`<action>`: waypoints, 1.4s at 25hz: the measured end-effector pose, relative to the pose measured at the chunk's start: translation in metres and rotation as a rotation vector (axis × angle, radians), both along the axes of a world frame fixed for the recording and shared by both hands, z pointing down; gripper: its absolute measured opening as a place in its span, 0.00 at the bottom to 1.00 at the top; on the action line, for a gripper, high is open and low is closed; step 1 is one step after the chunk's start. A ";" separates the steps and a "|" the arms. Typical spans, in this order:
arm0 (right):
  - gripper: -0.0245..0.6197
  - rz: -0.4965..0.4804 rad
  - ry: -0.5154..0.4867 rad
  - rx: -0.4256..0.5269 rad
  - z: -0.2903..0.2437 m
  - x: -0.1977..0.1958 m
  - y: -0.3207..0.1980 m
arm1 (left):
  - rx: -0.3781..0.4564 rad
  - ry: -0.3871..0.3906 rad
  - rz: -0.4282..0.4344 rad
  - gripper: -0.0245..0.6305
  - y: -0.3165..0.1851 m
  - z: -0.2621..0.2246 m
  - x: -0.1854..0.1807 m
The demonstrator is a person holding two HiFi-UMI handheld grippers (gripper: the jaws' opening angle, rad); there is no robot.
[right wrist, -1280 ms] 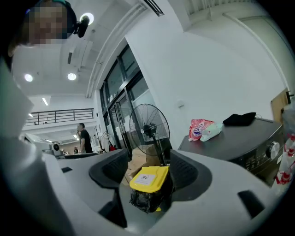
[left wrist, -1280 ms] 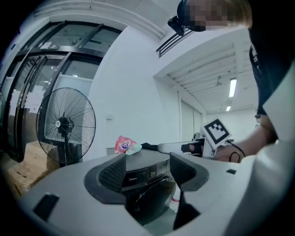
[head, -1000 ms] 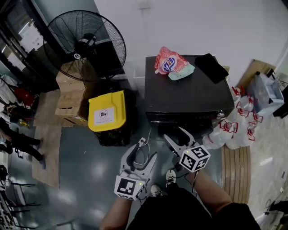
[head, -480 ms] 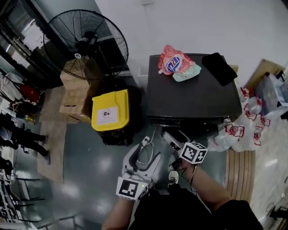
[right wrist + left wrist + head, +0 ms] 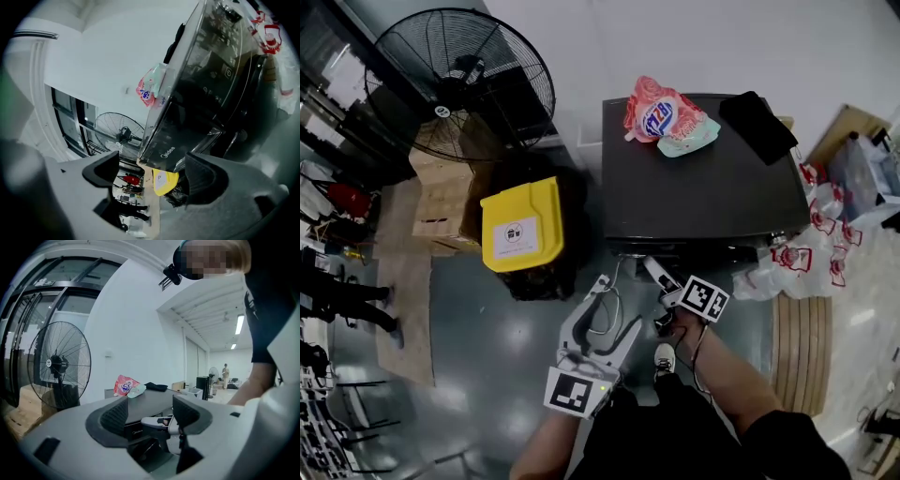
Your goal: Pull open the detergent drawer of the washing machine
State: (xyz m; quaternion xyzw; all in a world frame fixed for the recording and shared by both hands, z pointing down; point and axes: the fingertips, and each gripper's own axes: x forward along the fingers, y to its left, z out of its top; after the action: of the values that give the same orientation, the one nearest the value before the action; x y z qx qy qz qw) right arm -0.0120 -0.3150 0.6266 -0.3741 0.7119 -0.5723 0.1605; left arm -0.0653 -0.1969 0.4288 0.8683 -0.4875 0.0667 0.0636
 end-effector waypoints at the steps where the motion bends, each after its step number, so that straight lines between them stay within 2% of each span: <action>1: 0.73 0.009 -0.008 -0.008 0.004 -0.001 -0.003 | -0.001 -0.001 0.008 0.45 -0.002 0.002 -0.001; 7: 0.73 0.079 -0.087 -0.042 0.019 -0.011 -0.020 | -0.022 0.003 0.057 0.45 -0.014 0.017 -0.008; 12: 0.74 0.200 -0.166 -0.139 0.036 -0.010 -0.027 | -0.034 0.009 0.096 0.45 -0.022 0.030 -0.013; 16: 0.74 0.260 -0.199 -0.123 0.045 -0.008 -0.033 | -0.045 0.031 0.107 0.45 -0.025 0.036 -0.021; 19: 0.71 0.292 -0.213 -0.105 0.048 -0.005 -0.032 | -0.056 0.046 0.112 0.45 -0.024 0.041 -0.030; 22: 0.76 0.329 -0.224 -0.112 0.056 -0.003 -0.031 | -0.067 0.050 0.120 0.45 -0.024 0.049 -0.037; 35: 0.81 0.366 -0.179 -0.062 0.055 -0.012 -0.058 | -0.086 0.057 0.150 0.45 -0.023 0.060 -0.059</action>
State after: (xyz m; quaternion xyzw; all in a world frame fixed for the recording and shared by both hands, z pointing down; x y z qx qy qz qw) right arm -0.0236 -0.3725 0.6819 -0.4494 0.5970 -0.5862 0.3130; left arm -0.1239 -0.2198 0.4885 0.9003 -0.4158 0.0676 0.1094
